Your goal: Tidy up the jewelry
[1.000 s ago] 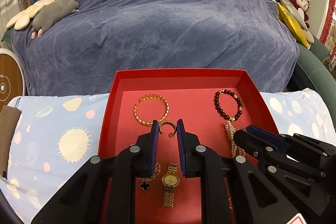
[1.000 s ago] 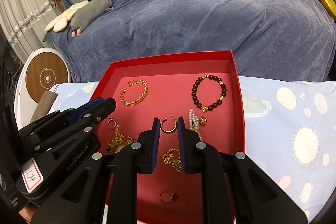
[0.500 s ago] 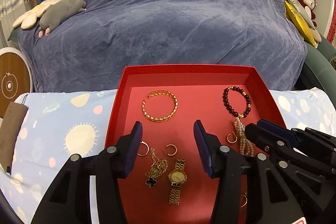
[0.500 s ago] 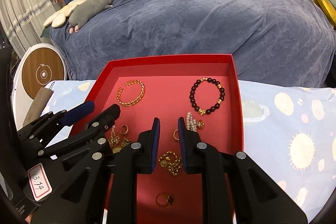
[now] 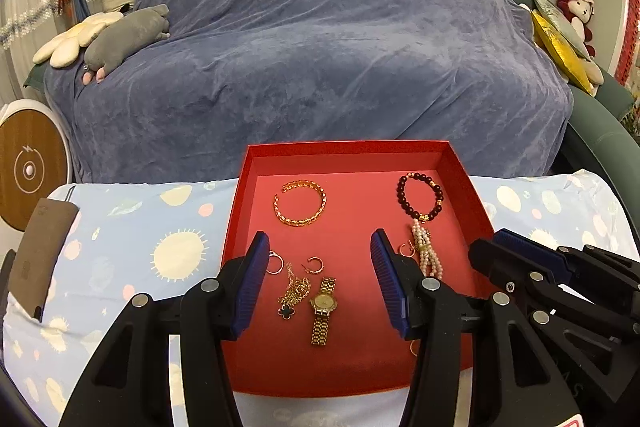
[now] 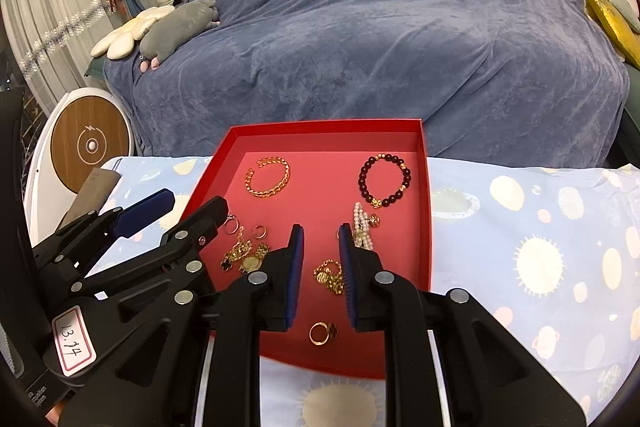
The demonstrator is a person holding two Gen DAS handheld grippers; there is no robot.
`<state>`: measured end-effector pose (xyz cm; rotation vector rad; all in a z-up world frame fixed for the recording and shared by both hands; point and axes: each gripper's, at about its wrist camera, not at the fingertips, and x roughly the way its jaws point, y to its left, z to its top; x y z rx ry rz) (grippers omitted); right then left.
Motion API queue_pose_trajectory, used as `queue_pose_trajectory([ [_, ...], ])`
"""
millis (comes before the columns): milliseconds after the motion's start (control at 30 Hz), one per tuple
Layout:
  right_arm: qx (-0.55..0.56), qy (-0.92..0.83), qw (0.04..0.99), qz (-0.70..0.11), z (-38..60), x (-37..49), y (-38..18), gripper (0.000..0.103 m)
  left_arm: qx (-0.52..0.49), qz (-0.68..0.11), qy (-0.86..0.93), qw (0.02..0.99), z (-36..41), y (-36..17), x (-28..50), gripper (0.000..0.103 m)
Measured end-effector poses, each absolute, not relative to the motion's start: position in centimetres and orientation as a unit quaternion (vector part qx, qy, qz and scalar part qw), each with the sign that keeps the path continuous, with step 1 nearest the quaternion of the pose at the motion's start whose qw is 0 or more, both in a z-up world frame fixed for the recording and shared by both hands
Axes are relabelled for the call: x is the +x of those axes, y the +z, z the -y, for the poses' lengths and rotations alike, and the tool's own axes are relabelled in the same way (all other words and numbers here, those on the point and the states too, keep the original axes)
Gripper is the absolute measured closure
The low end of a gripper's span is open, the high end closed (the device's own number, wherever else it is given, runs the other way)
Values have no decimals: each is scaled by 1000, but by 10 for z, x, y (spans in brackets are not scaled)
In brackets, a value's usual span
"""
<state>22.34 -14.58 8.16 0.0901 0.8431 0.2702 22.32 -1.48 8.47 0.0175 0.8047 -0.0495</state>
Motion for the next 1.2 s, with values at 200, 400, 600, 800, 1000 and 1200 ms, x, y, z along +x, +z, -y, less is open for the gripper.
queue_pose_trajectory([
  [200,47,129,905,-403,150,200,96,85,11,-389,-27,921,17,101,202,52],
  [400,46,115,914,-386,162,165,108,55,-6,-379,-25,925,9,113,167,39],
  [600,32,102,920,-377,176,123,105,34,17,-358,-16,933,7,109,118,21],
  [800,45,83,925,-367,190,92,85,19,9,-369,-9,929,-1,87,94,19],
  [1000,44,73,918,-387,185,101,63,18,1,-389,6,921,-5,64,94,19],
  [1200,22,71,912,-403,175,107,42,15,4,-396,15,918,-7,53,97,19],
])
